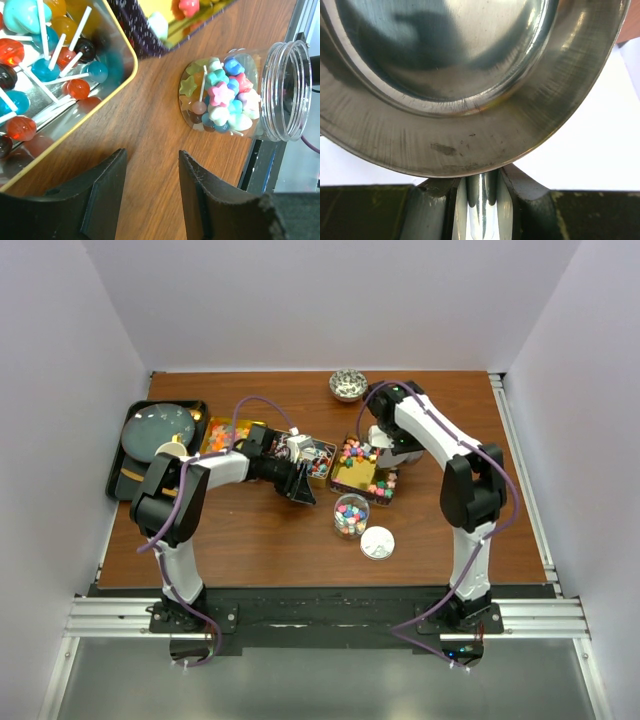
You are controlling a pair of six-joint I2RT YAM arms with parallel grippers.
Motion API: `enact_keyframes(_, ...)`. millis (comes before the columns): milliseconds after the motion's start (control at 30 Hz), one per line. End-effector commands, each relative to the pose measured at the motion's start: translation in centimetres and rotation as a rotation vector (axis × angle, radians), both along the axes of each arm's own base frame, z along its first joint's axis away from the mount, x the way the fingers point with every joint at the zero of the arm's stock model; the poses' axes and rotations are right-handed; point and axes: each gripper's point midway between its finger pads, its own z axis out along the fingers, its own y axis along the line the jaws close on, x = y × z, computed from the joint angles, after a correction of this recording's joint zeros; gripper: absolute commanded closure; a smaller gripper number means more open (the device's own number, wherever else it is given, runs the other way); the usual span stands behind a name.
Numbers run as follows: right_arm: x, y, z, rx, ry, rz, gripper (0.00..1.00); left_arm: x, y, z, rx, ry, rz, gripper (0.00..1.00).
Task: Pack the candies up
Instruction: Scoop the fake candies from the storage box.
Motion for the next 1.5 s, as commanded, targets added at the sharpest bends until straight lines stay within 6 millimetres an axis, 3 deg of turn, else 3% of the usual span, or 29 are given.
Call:
enact_keyframes(0,-1.5,-1.6,2.5,-0.185,0.11,0.024,1.0,0.3,-0.3,0.9,-0.045,-0.02,-0.008,0.5)
enact_keyframes(267,-1.0,0.2,1.0,-0.249,0.138,0.047,1.0,0.2,-0.4,1.1,-0.054,-0.02,-0.008,0.5)
enact_keyframes(500,0.3,2.4,-0.9,-0.199,0.1,0.045,1.0,-0.1,-0.2,1.0,-0.05,-0.023,-0.006,0.5)
enact_keyframes(867,-1.3,6.2,-5.2,0.023,0.064,-0.06,1.0,-0.1,-0.2,1.0,-0.048,-0.02,-0.005,0.5)
enact_keyframes(1300,-1.6,10.3,-9.0,0.212,-0.023,-0.073,1.0,-0.2,0.0,0.6,-0.031,-0.02,-0.002,0.5)
enact_keyframes(1467,-3.0,11.4,-10.1,0.26,0.013,-0.108,1.0,-0.3,0.1,0.7,-0.025,-0.025,-0.003,0.5)
